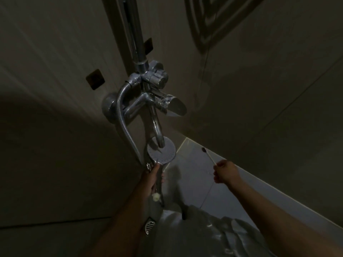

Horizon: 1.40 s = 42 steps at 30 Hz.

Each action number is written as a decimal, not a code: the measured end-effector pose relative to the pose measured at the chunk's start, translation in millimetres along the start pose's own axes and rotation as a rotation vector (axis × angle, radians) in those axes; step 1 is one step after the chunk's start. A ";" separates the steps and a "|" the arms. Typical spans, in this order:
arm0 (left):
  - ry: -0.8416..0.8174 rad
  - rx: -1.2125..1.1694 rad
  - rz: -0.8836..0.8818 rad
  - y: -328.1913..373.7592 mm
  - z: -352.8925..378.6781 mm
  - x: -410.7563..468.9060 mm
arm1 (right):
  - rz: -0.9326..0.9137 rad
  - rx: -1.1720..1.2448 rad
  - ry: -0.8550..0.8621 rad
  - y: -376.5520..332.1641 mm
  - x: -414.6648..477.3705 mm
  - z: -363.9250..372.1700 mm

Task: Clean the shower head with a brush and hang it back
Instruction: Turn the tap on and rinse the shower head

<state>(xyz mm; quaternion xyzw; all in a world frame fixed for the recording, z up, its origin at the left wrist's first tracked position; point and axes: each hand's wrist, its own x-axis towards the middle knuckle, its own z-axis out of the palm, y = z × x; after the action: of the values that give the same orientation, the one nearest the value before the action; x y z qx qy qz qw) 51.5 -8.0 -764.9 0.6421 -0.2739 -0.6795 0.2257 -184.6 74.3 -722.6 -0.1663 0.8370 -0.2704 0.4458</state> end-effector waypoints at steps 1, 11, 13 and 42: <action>0.006 -0.001 0.001 2.3 -0.7 -0.1 | 0.018 -0.022 0.025 6.8 3.3 -3.0; -0.048 0.050 0.036 12.7 18.2 2.2 | -0.200 0.219 0.081 -32.0 -24.2 -4.9; -0.060 0.070 0.023 2.7 18.5 3.2 | -0.331 0.360 0.041 -57.0 -42.6 -0.3; -0.039 -0.055 -0.053 -16.5 0.6 -12.6 | -0.650 0.476 -0.259 -138.3 -98.9 15.0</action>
<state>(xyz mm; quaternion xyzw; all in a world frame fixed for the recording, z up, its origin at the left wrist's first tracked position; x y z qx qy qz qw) 52.6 12.7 -766.4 0.6295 -0.2424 -0.7047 0.2197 -112.8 10.7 -581.4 -0.3468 0.5923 -0.5595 0.4645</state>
